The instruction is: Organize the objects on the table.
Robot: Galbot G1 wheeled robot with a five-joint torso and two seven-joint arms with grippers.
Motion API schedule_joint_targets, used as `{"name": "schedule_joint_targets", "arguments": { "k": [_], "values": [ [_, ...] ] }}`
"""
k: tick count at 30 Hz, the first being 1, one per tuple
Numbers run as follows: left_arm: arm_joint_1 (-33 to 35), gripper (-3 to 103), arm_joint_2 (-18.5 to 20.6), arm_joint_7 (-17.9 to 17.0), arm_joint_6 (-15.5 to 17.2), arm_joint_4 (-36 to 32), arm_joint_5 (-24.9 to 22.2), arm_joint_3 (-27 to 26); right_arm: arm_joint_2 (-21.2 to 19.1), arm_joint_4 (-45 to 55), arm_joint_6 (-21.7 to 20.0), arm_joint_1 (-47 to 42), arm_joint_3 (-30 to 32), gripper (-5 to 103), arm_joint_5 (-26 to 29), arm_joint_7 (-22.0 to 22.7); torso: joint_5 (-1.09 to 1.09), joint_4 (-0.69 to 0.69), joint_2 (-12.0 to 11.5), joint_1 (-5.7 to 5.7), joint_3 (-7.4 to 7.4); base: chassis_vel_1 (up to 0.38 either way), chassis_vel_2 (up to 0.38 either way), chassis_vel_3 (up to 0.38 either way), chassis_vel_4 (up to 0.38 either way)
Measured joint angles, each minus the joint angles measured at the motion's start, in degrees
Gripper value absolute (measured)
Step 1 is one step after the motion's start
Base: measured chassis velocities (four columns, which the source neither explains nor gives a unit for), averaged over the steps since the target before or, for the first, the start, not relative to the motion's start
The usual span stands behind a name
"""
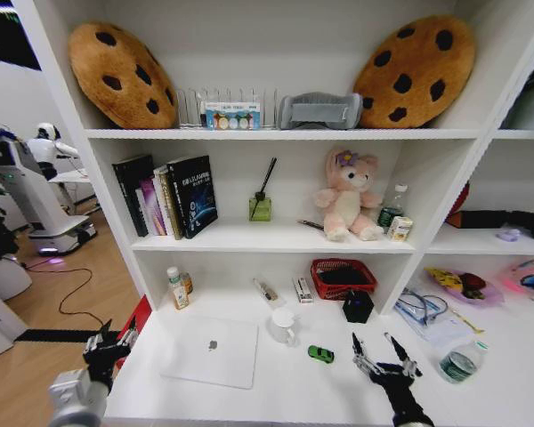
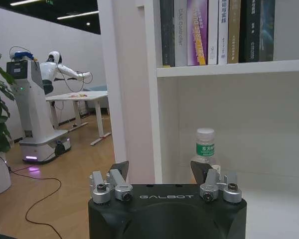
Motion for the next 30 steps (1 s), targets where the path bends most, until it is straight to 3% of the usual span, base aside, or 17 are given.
{"name": "schedule_joint_targets", "arguments": {
  "k": [1, 2, 4, 10, 12, 13, 16, 17, 19, 22, 24, 25, 27, 30],
  "values": [
    [0.93, 81, -1.45, 0.46, 0.12, -1.39, 0.52, 0.55, -0.46, 0.04, -0.06, 0.47, 0.3, 100, 0.36, -1.18, 0.01, 0.0, 0.0, 0.0, 0.0, 0.0, 0.0, 0.0, 0.0],
    [1.2, 81, -1.88, 0.53, 0.23, -1.59, 0.79, 0.79, -0.62, 0.08, -0.06, 0.62, 0.38, 100, 0.57, -1.49, 0.0, 0.02, 0.0, 0.0, 0.0, 0.0, 0.0, 0.0, 0.0],
    [1.4, 92, -2.24, 0.69, 0.25, -1.87, 1.19, 1.1, -0.86, 0.21, -0.07, 0.59, 0.67, 100, 1.27, -1.81, 0.0, 0.0, 0.0, 0.0, 0.0, 0.0, 0.0, 0.0, 0.0],
    [1.37, 99, -2.21, 0.88, 0.25, -1.87, 1.36, 1.27, -1.14, -0.21, -0.84, -0.99, 3.26, 100, 1.64, -2.71, 0.0, 0.0, 0.0, 0.01, 0.0, 0.0, 0.0, 0.0, 0.0],
    [1.29, 100, -2.1, 0.95, 0.25, -1.77, 1.41, 1.32, -3.86, -2.59, -2.76, -3.18, 7.59, 100, 4.53, -10.31, -0.02, -0.02, 0.0, 0.01, 0.0, 0.0, 0.0, 0.0, 0.0],
    [1.29, 100, -2.1, 0.95, 0.25, -1.77, 1.41, 1.32, -3.86, -2.59, -2.76, -3.18, 7.59, 100, 4.53, -10.31, -0.02, -0.02, 0.0, 0.01, 0.0, 0.0, 0.0, 0.0, 0.0],
    [1.21, 100, -1.96, 1.08, 0.22, -1.62, 1.47, 1.39, -14.64, -12.61, -4.23, -0.6, 12.64, 100, 8.21, -27.95, 0.0, 0.0, 0.0, 0.0, 0.0, 0.0, 0.0, 0.0, 0.0],
    [1.21, 100, -1.96, 1.08, 0.22, -1.62, 1.47, 1.39, -14.64, -12.61, -4.23, -0.6, 12.64, 100, 8.21, -27.95, 0.0, 0.0, 0.0, 0.0, 0.0, 0.0, 0.0, 0.0, 0.0],
    [1.17, 100, -1.9, 1.11, 0.19, -1.56, 1.5, 1.41, -20.21, -19.37, -4.01, 4.3, 12.92, 100, 9.83, -36.09, 0.03, 0.02, -0.01, 0.01, 0.01, 0.0, 0.0, 0.0, 0.0],
    [1.15, 100, -1.88, 1.13, 0.17, -1.54, 1.51, 1.42, -22.11, -21.81, -3.95, 6.56, 12.2, 100, 10.99, -38.49, 0.02, 0.03, -0.01, 0.01, 0.01, 0.0, 0.0, 0.0, 0.0],
    [1.12, 100, -1.84, 1.15, 0.12, -1.48, 1.53, 1.45, -26.39, -28.46, -4.17, 13.48, 8.41, 100, 13.23, -43.53, 0.02, 0.03, -0.02, 0.02, 0.02, 0.0, 0.0, 0.0, 0.0],
    [1.12, 100, -1.84, 1.15, 0.12, -1.48, 1.53, 1.45, -26.39, -28.46, -4.17, 13.48, 8.41, 100, 13.23, -43.53, 0.02, 0.03, -0.02, 0.02, 0.02, 0.0, 0.0, 0.0, 0.0],
    [1.11, 100, -1.8, 1.17, 0.1, -1.44, 1.55, 1.46, -27.86, -32.02, -4.26, 16.74, 6.58, 100, 13.29, -50.87, -0.01, 0.02, -0.02, 0.02, 0.02, 0.0, 0.0, 0.0, 0.0],
    [1.1, 100, -1.79, 1.17, 0.08, -1.43, 1.55, 1.47, -28.17, -33.46, -3.93, 17.84, 5.73, 100, 13.18, -54.13, 0.0, -0.01, -0.01, 0.02, 0.01, 0.0, 0.0, 0.0, 0.0]
  ]
}}
